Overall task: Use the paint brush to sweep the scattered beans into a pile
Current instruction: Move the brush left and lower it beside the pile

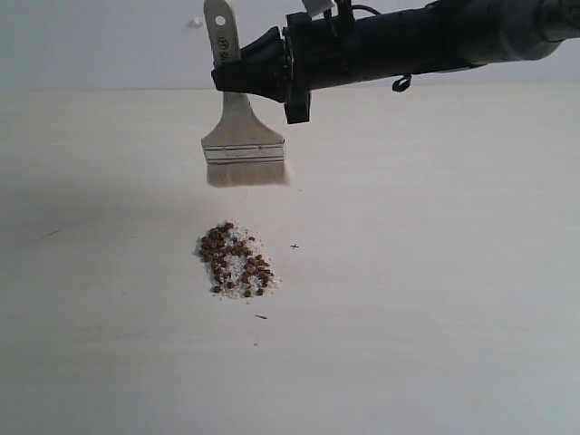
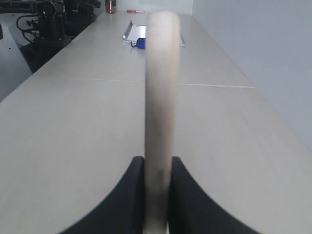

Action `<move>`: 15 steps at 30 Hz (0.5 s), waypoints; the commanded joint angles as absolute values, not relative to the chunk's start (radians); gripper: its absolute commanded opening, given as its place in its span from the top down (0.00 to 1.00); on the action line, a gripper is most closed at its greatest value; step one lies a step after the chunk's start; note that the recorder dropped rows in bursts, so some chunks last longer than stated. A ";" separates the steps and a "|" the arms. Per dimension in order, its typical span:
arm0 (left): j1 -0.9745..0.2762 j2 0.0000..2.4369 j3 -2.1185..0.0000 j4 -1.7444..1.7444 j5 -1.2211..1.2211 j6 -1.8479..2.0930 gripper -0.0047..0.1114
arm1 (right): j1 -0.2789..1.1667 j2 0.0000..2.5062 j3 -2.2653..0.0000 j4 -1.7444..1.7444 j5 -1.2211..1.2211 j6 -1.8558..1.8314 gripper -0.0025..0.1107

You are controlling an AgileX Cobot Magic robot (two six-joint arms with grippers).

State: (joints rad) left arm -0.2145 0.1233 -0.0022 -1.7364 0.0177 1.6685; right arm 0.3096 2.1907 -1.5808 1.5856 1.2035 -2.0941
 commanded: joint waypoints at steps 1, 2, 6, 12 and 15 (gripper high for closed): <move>-0.223 0.118 0.000 -1.735 0.018 1.670 0.96 | 0.313 2.270 -1.695 1.557 1.221 -2.116 0.98; -0.223 0.118 0.000 -1.735 0.018 1.670 0.96 | 0.313 2.293 -1.721 1.553 1.221 -2.116 0.98; -0.223 0.118 0.000 -1.735 0.018 1.670 0.96 | 0.326 2.382 -1.806 1.553 1.221 -2.116 0.98; -0.223 0.118 0.000 -1.735 0.018 1.670 0.96 | 0.366 2.474 -1.899 1.499 1.221 -2.114 0.98; -0.223 0.118 0.000 -1.735 0.018 1.670 0.96 | 0.395 2.488 -1.906 1.432 1.221 -2.114 0.98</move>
